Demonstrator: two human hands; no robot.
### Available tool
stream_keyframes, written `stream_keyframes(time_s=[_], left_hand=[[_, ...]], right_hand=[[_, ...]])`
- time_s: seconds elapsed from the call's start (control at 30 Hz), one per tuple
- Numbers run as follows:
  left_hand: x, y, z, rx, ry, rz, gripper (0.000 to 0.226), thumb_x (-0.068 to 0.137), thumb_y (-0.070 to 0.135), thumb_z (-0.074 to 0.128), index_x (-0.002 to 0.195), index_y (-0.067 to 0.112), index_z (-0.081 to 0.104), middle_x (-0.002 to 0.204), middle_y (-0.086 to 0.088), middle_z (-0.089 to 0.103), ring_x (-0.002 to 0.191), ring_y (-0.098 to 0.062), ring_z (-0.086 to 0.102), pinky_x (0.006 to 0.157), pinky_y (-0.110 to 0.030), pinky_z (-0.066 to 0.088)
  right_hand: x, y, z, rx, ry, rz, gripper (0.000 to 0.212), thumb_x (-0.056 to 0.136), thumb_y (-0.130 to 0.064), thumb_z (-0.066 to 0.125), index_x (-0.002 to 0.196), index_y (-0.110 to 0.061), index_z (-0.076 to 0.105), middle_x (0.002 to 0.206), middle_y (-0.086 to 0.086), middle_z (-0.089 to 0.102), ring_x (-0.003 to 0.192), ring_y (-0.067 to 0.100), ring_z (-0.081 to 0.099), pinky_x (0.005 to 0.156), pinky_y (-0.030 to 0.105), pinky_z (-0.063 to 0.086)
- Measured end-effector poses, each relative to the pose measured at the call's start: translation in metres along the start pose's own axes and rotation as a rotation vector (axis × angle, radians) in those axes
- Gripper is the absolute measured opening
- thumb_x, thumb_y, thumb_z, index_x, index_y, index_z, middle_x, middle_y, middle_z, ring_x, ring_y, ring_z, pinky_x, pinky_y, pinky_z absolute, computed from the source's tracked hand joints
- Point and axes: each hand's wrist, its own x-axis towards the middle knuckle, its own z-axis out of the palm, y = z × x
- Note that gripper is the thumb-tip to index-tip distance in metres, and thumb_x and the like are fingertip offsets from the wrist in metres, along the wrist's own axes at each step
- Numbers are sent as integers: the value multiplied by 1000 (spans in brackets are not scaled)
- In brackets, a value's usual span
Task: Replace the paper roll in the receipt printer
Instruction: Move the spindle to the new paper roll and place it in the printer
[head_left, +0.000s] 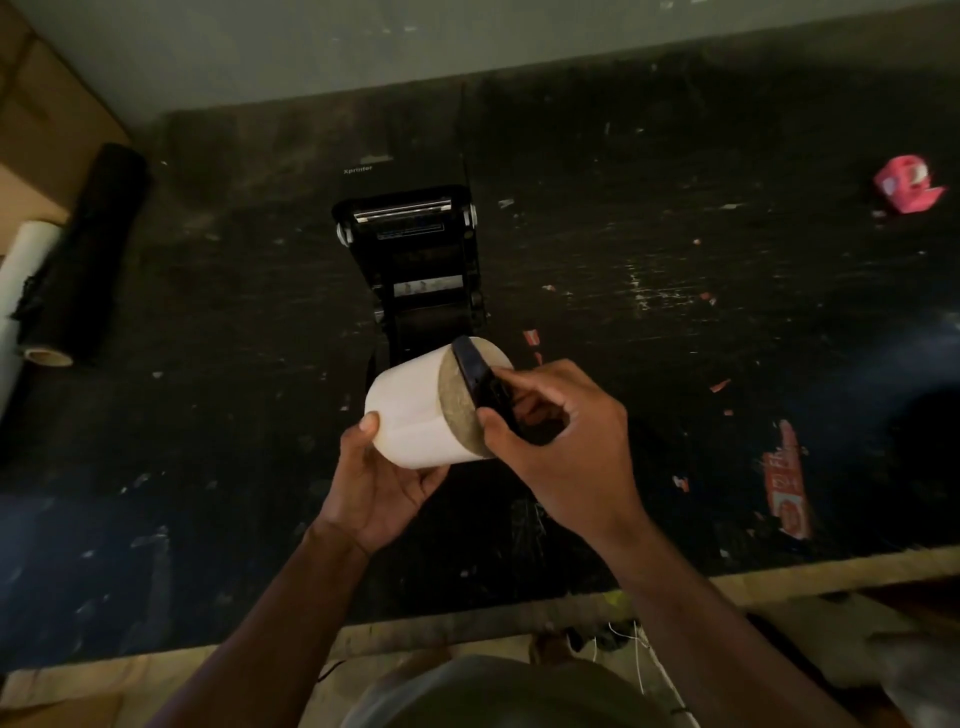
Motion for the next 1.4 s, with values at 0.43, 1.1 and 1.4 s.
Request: stream_keyframes(time_s=[0.43, 1.1, 1.4], left_hand=[[3, 2, 25, 279, 166, 28, 57, 78, 37, 78, 130, 24, 59, 142, -16, 63, 130, -37, 60, 104, -54, 52], [118, -86, 119, 989, 80, 164, 34, 90, 65, 61, 97, 34, 73, 100, 4, 80, 93, -15, 78, 79, -39, 65], [213, -164, 140, 2191, -463, 144, 25, 84, 47, 72, 96, 32, 55, 118, -6, 62, 112, -27, 60, 92, -46, 51]], right_hand=[[-12, 28, -2, 83, 47, 297, 37, 89, -46, 71, 122, -28, 72, 116, -17, 70, 111, 2, 68, 92, 22, 58], [-32, 161, -96, 1229, 459, 816, 73, 68, -49, 91, 134, -28, 69, 141, 13, 68, 126, 35, 67, 88, 54, 59], [-48, 166, -141, 1233, 538, 719, 38, 107, -45, 38, 116, -54, 74, 129, -6, 75, 127, 28, 67, 97, 54, 58]])
